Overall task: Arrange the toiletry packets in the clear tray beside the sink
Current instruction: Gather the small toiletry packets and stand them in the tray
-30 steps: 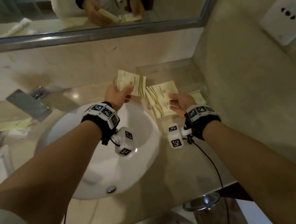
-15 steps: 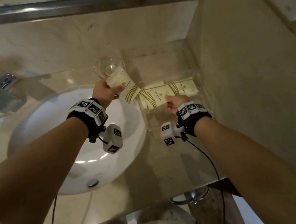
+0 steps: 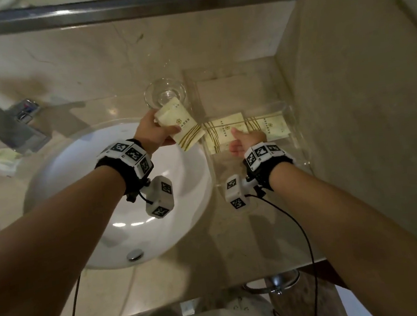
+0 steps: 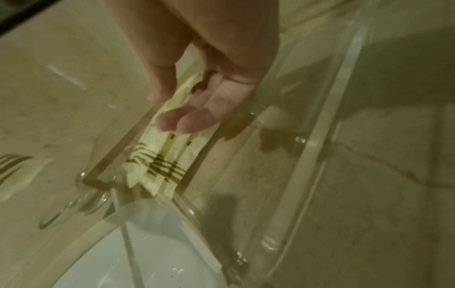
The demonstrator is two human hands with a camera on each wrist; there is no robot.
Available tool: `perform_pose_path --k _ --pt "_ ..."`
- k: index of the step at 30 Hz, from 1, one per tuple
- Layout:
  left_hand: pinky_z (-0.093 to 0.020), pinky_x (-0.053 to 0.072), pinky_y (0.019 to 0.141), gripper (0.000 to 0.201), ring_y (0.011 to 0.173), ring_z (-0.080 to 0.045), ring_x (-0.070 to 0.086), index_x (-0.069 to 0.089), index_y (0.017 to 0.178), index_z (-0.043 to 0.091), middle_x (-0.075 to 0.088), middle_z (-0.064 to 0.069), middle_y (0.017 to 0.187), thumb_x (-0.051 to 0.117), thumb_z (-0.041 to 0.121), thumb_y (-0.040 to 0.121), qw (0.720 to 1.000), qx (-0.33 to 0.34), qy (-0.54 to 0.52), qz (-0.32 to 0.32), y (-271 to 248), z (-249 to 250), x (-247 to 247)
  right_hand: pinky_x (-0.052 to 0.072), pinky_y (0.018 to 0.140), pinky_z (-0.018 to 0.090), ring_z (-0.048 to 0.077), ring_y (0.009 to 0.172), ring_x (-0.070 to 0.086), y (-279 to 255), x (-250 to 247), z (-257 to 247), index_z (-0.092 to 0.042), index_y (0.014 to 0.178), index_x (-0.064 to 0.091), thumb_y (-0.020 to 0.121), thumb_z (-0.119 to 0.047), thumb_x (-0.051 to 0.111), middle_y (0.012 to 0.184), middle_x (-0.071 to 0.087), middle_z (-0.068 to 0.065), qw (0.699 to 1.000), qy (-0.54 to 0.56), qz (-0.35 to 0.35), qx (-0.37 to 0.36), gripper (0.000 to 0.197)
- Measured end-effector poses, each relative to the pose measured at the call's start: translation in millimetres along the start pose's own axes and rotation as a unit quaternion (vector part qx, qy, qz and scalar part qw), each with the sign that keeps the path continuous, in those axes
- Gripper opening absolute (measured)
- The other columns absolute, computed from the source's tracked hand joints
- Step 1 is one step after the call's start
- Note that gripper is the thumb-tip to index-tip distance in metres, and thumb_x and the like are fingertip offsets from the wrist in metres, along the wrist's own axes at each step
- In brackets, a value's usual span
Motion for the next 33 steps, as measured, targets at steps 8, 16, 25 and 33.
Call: perform_pose_path --k 8,16,25,33 --pt "-0.027 0.054 0.064 0.046 0.091 -0.027 0.059 0.039 0.114 0.013 0.06 -0.003 0.086 0.059 -0.011 0.081 0.994 0.013 0.049 -0.097 -5.8 14.3 23.8 0.035 0.045 0.023 0.012 0.046 0.042 -13.4 -11.1 -12.6 -0.003 0.103 0.061 0.083 -0.052 0.059 0.063 0.056 0.001 0.986 -0.155 0.039 -0.054 0.053" --pt "-0.042 0.052 0.084 0.031 0.094 -0.03 0.061 0.052 0.087 0.019 0.063 -0.013 0.1 0.061 -0.01 0.08 0.977 0.043 0.118 -0.17 -11.6 23.9 65.5 0.023 0.034 0.015 0.006 0.039 0.032 -29.9 -22.9 -16.8 -0.015 0.065 0.053 0.089 -0.018 0.062 0.056 0.041 -0.002 0.987 -0.045 -0.124 -0.091 0.026" --pt "-0.019 0.041 0.058 0.024 0.064 -0.011 0.054 0.05 0.078 0.022 0.06 -0.001 0.078 0.058 0.0 0.086 0.984 0.04 0.099 -0.143 -2.4 16.0 90.1 0.027 0.029 0.012 0.01 0.041 0.035 -2.4 -110.1 10.0 -0.013 0.054 0.045 0.089 -0.024 0.061 0.052 0.042 0.0 0.996 -0.012 0.086 0.016 0.04" --pt "-0.016 0.042 0.055 0.021 0.043 0.006 0.057 0.055 0.077 0.021 0.063 0.003 0.073 0.059 0.002 0.086 0.986 0.037 0.111 -0.118 14.0 8.8 80.2 0.03 0.033 0.018 0.009 0.034 0.035 30.7 -109.7 6.4 -0.014 0.053 0.041 0.09 -0.029 0.059 0.052 0.04 -0.002 0.993 -0.03 0.096 0.06 0.044"
Point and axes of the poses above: each hand's wrist, its own y-axis towards the middle knuckle, its own x-axis out of the palm, z = x × y, the point moved 3 cm from there along y, towards the middle knuckle
